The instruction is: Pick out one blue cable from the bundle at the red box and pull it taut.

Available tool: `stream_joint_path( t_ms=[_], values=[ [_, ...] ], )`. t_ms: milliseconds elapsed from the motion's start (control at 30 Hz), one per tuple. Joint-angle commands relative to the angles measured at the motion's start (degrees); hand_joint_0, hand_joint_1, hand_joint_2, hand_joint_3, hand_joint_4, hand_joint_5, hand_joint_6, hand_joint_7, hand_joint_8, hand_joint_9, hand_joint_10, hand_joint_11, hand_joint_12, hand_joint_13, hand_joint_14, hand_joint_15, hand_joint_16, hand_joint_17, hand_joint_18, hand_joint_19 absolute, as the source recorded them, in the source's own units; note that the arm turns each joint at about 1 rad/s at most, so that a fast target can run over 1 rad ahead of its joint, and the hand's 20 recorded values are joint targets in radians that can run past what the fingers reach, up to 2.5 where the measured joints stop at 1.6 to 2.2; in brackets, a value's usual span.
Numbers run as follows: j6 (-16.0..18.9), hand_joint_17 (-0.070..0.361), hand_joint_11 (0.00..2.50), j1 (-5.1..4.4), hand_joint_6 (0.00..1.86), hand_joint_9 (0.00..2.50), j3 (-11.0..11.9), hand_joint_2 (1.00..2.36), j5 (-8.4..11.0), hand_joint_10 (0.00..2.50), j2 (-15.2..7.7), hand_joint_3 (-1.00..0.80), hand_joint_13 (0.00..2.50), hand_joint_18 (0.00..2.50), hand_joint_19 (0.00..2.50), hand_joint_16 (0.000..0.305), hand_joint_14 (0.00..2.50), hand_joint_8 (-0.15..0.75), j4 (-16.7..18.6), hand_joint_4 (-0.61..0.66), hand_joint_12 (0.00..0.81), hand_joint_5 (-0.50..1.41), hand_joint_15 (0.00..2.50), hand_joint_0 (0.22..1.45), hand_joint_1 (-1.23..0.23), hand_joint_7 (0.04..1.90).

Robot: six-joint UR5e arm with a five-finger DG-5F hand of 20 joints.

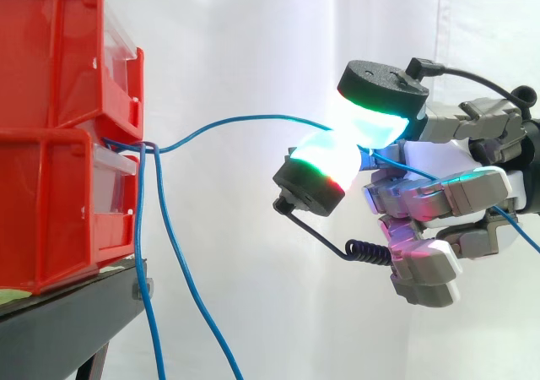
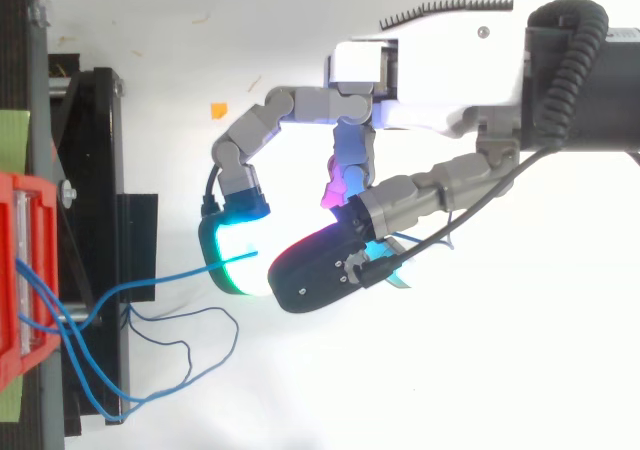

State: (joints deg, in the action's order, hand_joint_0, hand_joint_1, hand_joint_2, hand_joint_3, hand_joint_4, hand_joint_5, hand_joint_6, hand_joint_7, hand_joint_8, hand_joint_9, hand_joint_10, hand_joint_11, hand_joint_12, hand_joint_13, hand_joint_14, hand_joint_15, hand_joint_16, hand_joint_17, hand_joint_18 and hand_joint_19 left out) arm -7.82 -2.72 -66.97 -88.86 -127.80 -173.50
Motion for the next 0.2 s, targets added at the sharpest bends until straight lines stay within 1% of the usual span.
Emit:
stream_joint_path(
  t_ms=[0,167],
  values=[
    [0.0,0.146,0.75,0.0,0.87,1.68,0.0,1.74,0.0,0.03,0.01,-0.03,1.27,1.14,0.7,0.065,0.02,0.227,0.0,-0.45,0.376,-0.03,0.59,0.49,-0.81,1.23],
    [0.0,0.145,0.75,0.0,0.87,1.67,-0.09,1.74,0.0,0.03,0.01,-0.03,1.27,1.12,0.7,0.065,0.02,0.227,0.0,-0.45,0.377,-0.03,0.58,0.49,-0.81,1.22]
  ],
)
